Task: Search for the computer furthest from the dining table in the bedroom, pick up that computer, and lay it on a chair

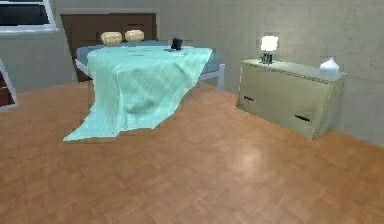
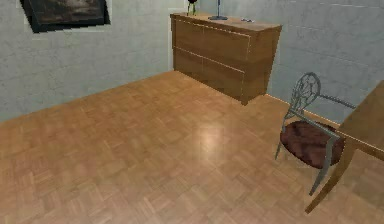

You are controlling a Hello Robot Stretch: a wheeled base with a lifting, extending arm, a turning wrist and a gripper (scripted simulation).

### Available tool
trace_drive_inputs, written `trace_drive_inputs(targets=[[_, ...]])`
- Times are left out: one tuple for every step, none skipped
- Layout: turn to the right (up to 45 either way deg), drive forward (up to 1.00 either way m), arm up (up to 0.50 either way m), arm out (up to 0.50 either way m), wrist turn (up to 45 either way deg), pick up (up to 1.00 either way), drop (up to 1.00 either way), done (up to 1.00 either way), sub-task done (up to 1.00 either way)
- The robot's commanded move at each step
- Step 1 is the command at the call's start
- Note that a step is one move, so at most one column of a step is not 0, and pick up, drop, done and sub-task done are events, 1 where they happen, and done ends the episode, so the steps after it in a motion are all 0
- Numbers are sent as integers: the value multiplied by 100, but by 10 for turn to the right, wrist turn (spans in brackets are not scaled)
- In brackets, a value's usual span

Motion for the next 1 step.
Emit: trace_drive_inputs(targets=[[0, 50, 0, 0, 0, 0, 0, 0, 0]])
